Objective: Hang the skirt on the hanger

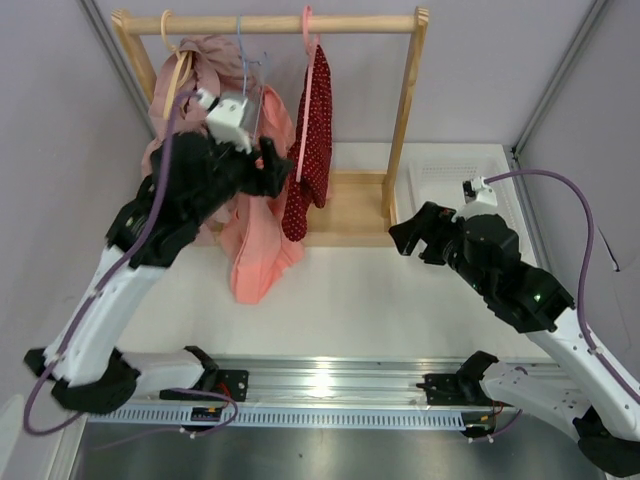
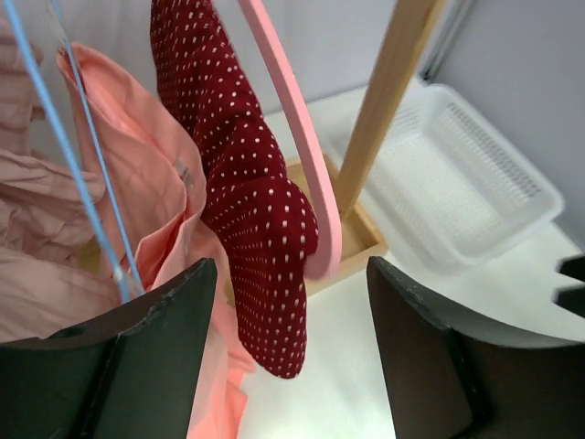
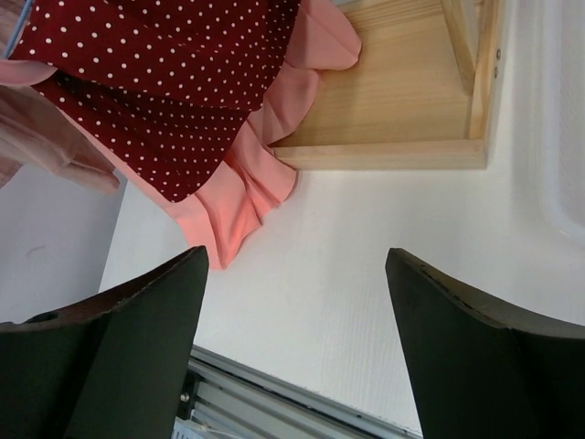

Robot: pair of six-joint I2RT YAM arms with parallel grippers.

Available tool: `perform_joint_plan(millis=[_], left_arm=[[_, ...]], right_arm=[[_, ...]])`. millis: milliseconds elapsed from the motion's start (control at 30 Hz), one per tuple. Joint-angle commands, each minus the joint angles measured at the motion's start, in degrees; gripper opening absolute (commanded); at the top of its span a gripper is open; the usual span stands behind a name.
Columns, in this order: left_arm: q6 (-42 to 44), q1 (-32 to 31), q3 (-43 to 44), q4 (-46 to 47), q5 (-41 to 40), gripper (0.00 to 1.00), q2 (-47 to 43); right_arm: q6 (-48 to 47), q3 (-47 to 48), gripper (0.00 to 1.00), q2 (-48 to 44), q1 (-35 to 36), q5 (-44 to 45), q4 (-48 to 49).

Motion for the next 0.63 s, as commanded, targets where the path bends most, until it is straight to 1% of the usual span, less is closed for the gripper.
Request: perform_joint_plan(millis=[0, 33, 67, 100, 167, 200, 267, 300, 367, 400, 500, 533, 600], left_arm=[[0.41, 0.34, -8.76, 2.34, 5.14, 0.72, -8.68], [0.23, 0.34, -10.55, 3.65, 5.67, 0.73, -10.7], [-0.38, 0.34, -12.22, 4.1, 6.11, 0.73, -14.55], [-0.56, 0.34, -15.98, 4.45, 6.46, 0.73, -16.16], [-0.39, 0.34, -17.94, 4.11, 7.34, 0.73, -19.06], [-0.38, 0.43, -21.08, 4.1, 8.04, 0.73, -21.86], [-0.82, 0.43, -23.13, 4.45, 8.75, 0.74, -24.69], [-0.82, 0.34, -25.57, 4.37, 9.1, 0.74, -27.05], [-1.17, 0.34, -27.61, 3.76, 9.01, 0.74, -29.17], [-1.17, 0.34, -30.32, 3.66, 9.01, 0.74, -31.01], [-2.14, 0.43, -33.23, 3.31, 9.01, 0.74, -32.78], [-2.31, 0.34, -33.51, 3.31, 10.84, 0.74, -33.57], [-2.67, 0.34, -34.38, 3.31, 11.47, 0.74, -34.28]], right_arm=[[-1.27, -0.19, 0.9, -0.57, -0.38, -0.92, 2.26], [-1.45, -0.28, 0.92, -0.57, -0.38, -0.57, 1.99], [-1.45, -0.37, 0.94, -0.57, -0.38, -0.39, 1.56], [-1.62, -0.54, 0.99, -0.83, -0.38, 0.3, 1.38], [-1.88, -1.24, 0.99, -1.45, -0.47, 1.1, 0.68], [-1.89, -1.42, 0.99, -2.32, -0.47, 2.5, 0.41], [-1.62, -2.12, 0.99, -3.12, -0.47, 3.91, -0.29], [-1.45, -2.12, 0.99, -3.73, -0.39, 4.79, -0.38], [-1.45, -2.3, 0.99, -3.73, -0.47, 4.88, -0.91], [-1.45, -2.56, 0.99, -3.82, -0.39, 4.8, -0.91], [-1.53, -3.52, 1.0, -4.09, -0.47, 4.62, -0.82], [-1.45, -3.79, 1.0, -4.35, -0.47, 4.62, -0.65], [-0.84, -4.93, 1.0, -4.88, -0.47, 4.79, 0.49]])
